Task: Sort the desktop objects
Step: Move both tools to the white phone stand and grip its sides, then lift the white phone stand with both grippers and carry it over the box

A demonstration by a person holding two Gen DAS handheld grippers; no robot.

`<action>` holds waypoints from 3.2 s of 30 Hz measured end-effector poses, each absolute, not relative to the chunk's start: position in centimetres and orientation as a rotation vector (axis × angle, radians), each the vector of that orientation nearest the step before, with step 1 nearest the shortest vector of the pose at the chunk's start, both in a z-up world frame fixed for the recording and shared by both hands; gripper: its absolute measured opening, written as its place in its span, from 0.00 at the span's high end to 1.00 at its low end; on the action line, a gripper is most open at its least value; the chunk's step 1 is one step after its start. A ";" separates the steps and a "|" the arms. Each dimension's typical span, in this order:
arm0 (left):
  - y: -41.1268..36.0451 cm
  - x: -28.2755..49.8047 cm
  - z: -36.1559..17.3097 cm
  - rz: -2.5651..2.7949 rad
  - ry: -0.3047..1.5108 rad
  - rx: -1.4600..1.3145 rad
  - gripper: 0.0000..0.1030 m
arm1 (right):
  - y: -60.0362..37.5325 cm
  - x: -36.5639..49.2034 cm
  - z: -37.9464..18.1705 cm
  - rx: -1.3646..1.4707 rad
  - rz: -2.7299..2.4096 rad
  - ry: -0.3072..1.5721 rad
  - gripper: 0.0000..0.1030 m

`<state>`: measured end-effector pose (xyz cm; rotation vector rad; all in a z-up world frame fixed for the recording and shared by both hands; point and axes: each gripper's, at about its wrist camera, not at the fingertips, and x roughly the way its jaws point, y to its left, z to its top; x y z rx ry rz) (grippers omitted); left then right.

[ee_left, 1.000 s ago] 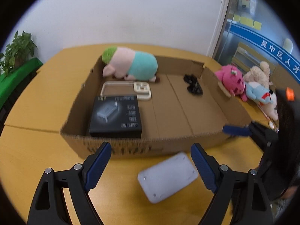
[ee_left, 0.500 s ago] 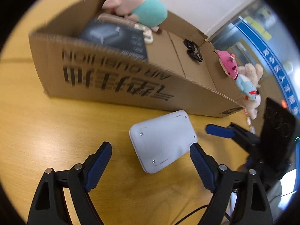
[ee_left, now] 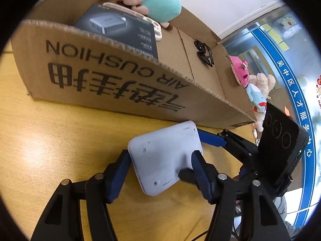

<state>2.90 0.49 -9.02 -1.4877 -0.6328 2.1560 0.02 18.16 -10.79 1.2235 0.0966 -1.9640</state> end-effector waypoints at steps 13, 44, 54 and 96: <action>2.3 4.8 -6.7 2.192 -0.488 -1.388 0.60 | 22.2 4.3 -8.2 0.991 -2.081 0.049 0.31; 4.5 12.2 -7.3 2.125 -0.367 -1.525 0.56 | 25.5 12.2 -9.0 1.059 -2.169 0.034 0.33; 5.4 12.3 -9.0 2.103 -0.358 -1.591 0.57 | 23.4 12.8 -11.3 1.150 -2.151 0.163 0.49; 8.8 5.8 4.2 2.299 -0.136 -1.192 0.68 | 26.7 8.5 2.2 0.771 -2.450 0.113 0.54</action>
